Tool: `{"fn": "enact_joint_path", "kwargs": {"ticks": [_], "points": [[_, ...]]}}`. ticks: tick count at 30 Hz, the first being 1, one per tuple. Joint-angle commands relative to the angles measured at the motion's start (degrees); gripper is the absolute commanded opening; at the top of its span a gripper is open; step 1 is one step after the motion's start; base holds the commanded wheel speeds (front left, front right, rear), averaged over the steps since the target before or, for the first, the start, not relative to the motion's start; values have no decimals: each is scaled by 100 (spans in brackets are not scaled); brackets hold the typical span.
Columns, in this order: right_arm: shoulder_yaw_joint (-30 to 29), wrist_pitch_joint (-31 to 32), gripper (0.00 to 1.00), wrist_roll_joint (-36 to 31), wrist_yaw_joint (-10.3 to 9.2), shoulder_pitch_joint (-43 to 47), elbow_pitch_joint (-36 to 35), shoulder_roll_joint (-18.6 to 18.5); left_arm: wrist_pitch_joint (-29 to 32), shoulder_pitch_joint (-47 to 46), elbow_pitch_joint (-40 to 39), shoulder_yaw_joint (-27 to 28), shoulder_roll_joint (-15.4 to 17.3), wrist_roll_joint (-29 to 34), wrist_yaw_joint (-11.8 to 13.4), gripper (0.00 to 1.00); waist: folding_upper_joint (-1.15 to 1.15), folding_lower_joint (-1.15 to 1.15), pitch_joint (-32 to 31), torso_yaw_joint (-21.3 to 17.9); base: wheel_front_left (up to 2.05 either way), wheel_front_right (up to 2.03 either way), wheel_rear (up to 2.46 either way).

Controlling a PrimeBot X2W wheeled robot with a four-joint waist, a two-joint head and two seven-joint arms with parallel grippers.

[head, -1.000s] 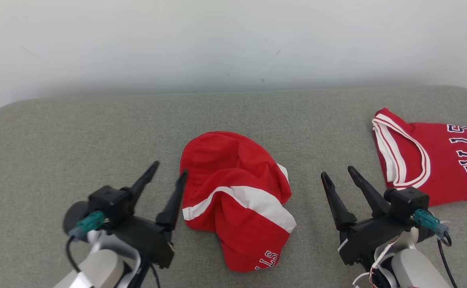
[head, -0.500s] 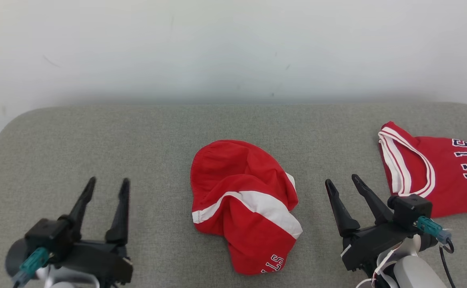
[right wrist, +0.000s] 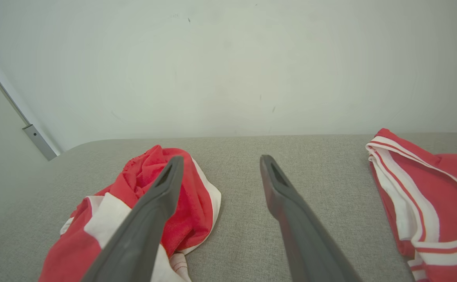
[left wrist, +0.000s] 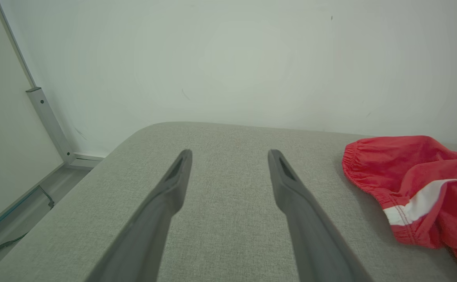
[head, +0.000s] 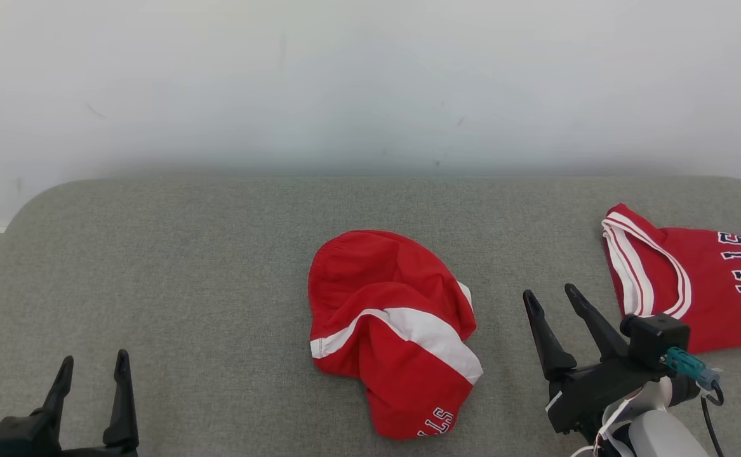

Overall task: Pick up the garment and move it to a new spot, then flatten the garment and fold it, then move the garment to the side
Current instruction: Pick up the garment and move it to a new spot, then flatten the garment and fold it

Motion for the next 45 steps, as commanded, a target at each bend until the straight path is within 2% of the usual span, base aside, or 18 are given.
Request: {"fn": "enact_joint_path", "kwargs": {"ticks": [1,4,9,17,24,26,36,45], "points": [[-27,19,100,-3,-7,41,4,-23,-5,44,9,9,20,54,1,100,0,1,-7,11,0,0,0],[-43,37,100,-25,-7,46,-13,-19,19,68,47,-37,2,7,-34,100,0,1,-17,29,0,0,0],[-18,52,100,-35,-7,59,-51,-26,11,-87,-72,-208,-125,-32,-247,100,0,1,-11,20,0,0,0],[79,84,100,-35,-7,-55,-97,-20,98,-555,270,-676,-429,-269,-1009,100,0,1,92,-256,0,0,0],[93,81,100,-30,-7,-141,-117,-37,235,-1030,1136,-921,-785,-658,-1720,100,0,1,234,-581,0,0,0],[116,74,100,-28,-7,-178,-125,-36,298,-1189,1459,-956,-831,-720,-1857,100,0,1,288,-677,0,0,0],[140,-9,100,3,-7,-306,-117,-10,269,-1914,2874,-1227,-1186,-772,-2253,100,0,1,589,-975,0,0,0],[130,-79,100,-10,-7,-403,-41,29,247,-2302,3763,-1470,-1398,-932,-2379,100,0,1,721,-1004,0,0,0]]}}
